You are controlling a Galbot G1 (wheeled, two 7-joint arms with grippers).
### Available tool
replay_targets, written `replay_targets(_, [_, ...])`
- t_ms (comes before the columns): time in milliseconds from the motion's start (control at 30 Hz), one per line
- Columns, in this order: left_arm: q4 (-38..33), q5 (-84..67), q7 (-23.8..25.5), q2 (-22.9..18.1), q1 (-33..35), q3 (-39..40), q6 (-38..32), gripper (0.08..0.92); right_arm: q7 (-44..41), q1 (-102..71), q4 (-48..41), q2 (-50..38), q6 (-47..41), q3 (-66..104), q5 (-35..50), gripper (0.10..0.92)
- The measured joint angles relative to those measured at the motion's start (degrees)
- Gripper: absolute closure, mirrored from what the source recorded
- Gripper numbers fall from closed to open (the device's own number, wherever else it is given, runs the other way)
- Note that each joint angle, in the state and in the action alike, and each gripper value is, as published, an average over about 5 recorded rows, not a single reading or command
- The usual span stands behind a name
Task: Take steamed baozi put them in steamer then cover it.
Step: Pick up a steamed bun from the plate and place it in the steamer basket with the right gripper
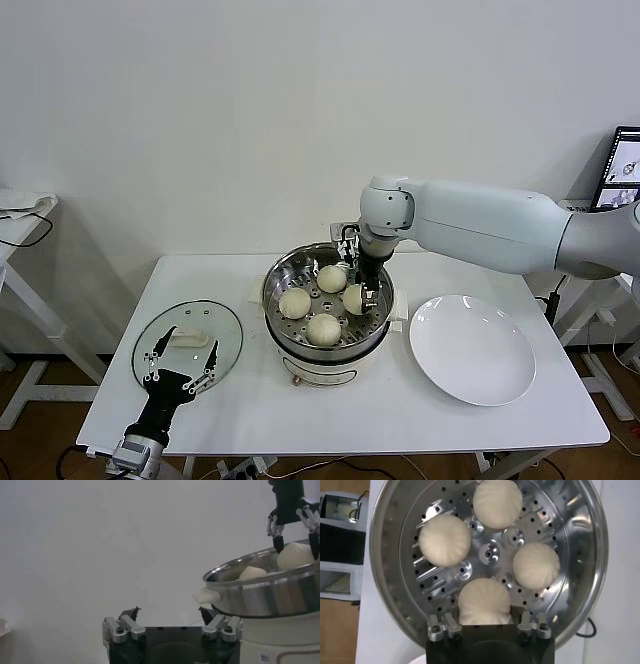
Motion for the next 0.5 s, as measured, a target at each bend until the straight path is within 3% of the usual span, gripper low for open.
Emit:
replay_targets(167, [0.0,0.0,0.0,0.0,0.0,0.0,0.0,0.177,0.1,-0.8,-0.5,0.1,0.0,0.3,-0.5,0.316])
replay_targets(333, [0.0,0.0,0.0,0.0,0.0,-0.1,0.0,0.177,0.1,-1.0,-0.4,-0.3,0.2,1.2,-0.5,0.220])
replay_targets(500, [0.0,0.1,0.0,0.0,0.4,-0.1,0.0,0.177,-0.8,-0.1,0.4,-1.7,0.7,2.5,0.1,0.203])
